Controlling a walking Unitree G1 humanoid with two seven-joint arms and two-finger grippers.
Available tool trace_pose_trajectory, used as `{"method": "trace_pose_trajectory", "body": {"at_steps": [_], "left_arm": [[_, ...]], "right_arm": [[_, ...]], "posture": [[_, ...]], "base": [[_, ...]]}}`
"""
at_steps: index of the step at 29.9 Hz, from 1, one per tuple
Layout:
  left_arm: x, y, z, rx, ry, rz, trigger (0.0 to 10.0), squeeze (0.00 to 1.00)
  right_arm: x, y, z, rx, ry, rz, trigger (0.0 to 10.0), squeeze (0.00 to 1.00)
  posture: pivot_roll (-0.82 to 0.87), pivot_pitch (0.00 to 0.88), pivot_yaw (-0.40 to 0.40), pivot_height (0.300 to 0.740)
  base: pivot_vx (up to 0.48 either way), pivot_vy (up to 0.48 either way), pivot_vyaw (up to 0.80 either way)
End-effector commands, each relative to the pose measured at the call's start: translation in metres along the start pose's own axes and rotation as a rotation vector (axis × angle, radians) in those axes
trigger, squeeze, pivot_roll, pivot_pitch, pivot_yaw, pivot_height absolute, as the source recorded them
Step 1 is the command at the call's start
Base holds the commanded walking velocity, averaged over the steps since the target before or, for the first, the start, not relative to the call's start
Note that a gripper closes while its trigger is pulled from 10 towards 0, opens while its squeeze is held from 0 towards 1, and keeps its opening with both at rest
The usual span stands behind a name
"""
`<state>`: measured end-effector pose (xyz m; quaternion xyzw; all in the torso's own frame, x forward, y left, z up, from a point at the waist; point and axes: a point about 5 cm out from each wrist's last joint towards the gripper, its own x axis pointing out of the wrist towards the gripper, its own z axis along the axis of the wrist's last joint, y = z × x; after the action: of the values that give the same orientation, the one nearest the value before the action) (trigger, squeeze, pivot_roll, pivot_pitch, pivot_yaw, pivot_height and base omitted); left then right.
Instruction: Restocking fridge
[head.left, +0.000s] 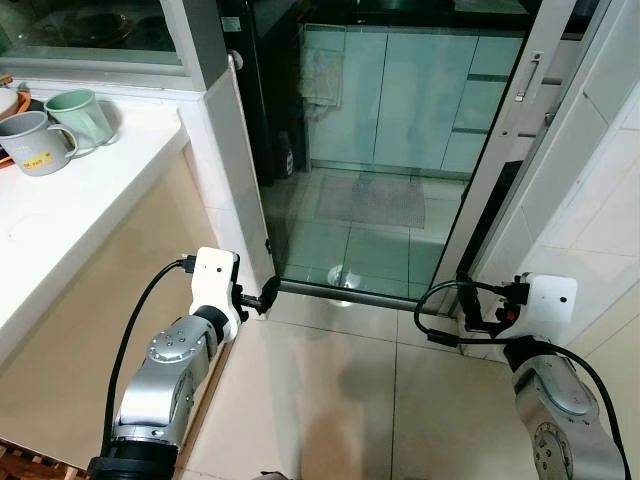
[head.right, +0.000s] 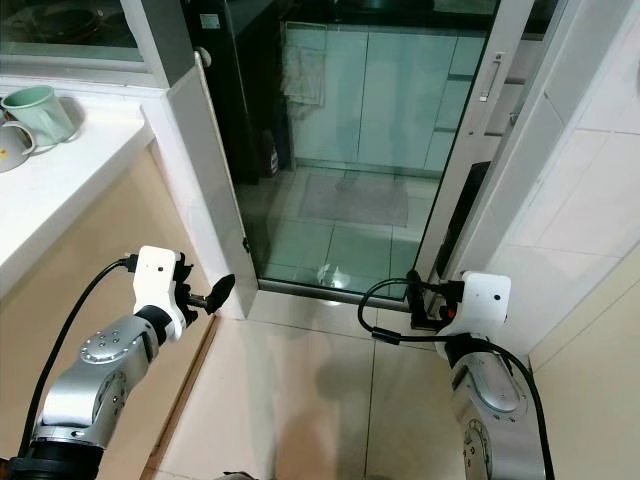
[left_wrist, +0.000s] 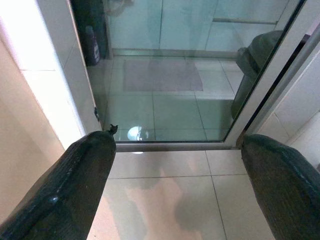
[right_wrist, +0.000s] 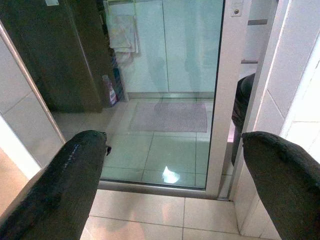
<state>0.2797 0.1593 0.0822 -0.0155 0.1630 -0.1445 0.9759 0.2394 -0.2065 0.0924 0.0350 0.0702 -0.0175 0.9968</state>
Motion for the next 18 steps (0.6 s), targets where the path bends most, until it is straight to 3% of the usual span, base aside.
{"method": "trace_pose_trajectory", "body": {"at_steps": [1, 3, 4, 6, 7, 9, 12, 14, 15, 16, 18], "left_arm": [[0.053, -0.036, 0.021, -0.013, -0.052, -0.088, 10.0, 0.00], [0.051, -0.034, 0.025, -0.004, -0.062, -0.089, 10.0, 0.00], [0.051, -0.021, 0.036, -0.024, -0.088, -0.044, 10.0, 0.00], [0.051, -0.016, 0.039, -0.008, -0.094, -0.027, 10.0, 0.00], [0.045, -0.009, 0.036, 0.078, -0.096, -0.015, 10.0, 0.00], [0.039, -0.006, 0.031, 0.135, -0.095, -0.025, 10.0, 0.00], [0.022, 0.001, 0.022, 0.111, -0.090, -0.032, 10.0, 0.00], [0.020, 0.003, 0.021, 0.103, -0.098, -0.033, 10.0, 0.00], [0.010, 0.006, 0.019, 0.096, -0.120, -0.023, 10.0, 0.00], [0.010, 0.006, 0.019, 0.096, -0.120, -0.023, 10.0, 0.00], [-0.006, 0.008, 0.019, 0.122, -0.144, -0.027, 10.0, 0.00]], "right_arm": [[0.051, 0.038, -0.006, 0.020, 0.052, 0.076, 10.0, 0.00], [0.051, 0.041, -0.007, 0.059, 0.049, 0.074, 10.0, 0.00], [0.059, 0.055, -0.004, -0.037, 0.048, 0.114, 10.0, 0.00], [0.060, 0.058, -0.004, -0.068, 0.050, 0.122, 10.0, 0.00], [0.056, 0.052, -0.008, -0.063, 0.074, 0.105, 10.0, 0.00], [0.049, 0.046, -0.012, -0.027, 0.094, 0.096, 10.0, 0.00], [0.029, 0.035, -0.017, -0.014, 0.093, 0.079, 10.0, 0.00], [0.026, 0.032, -0.019, -0.016, 0.086, 0.071, 10.0, 0.00], [0.016, 0.024, -0.020, -0.016, 0.057, 0.008, 10.0, 0.00], [0.016, 0.024, -0.020, -0.016, 0.057, 0.008, 10.0, 0.00], [0.001, 0.019, -0.020, -0.061, 0.040, -0.042, 10.0, 0.00]], "posture": [[-0.01, 0.000, 0.070, 0.740], [0.00, 0.000, 0.082, 0.740], [-0.05, 0.000, 0.088, 0.740], [-0.05, 0.000, 0.089, 0.740], [-0.05, 0.000, 0.089, 0.740], [-0.06, 0.000, 0.088, 0.740], [-0.06, 0.000, 0.085, 0.740], [-0.06, 0.000, 0.085, 0.740], [-0.06, 0.000, 0.084, 0.740], [-0.06, 0.000, 0.084, 0.740], [-0.06, 0.000, 0.083, 0.740]], "base": [[0.000, 0.000, 0.00], [0.000, 0.000, 0.00], [0.000, 0.000, 0.00], [0.000, 0.000, 0.00], [0.000, 0.000, 0.00], [0.000, 0.000, 0.00], [0.000, 0.000, 0.00], [0.000, 0.000, 0.00], [0.000, 0.000, 0.00], [0.000, 0.000, 0.00], [0.000, 0.000, 0.00]]}}
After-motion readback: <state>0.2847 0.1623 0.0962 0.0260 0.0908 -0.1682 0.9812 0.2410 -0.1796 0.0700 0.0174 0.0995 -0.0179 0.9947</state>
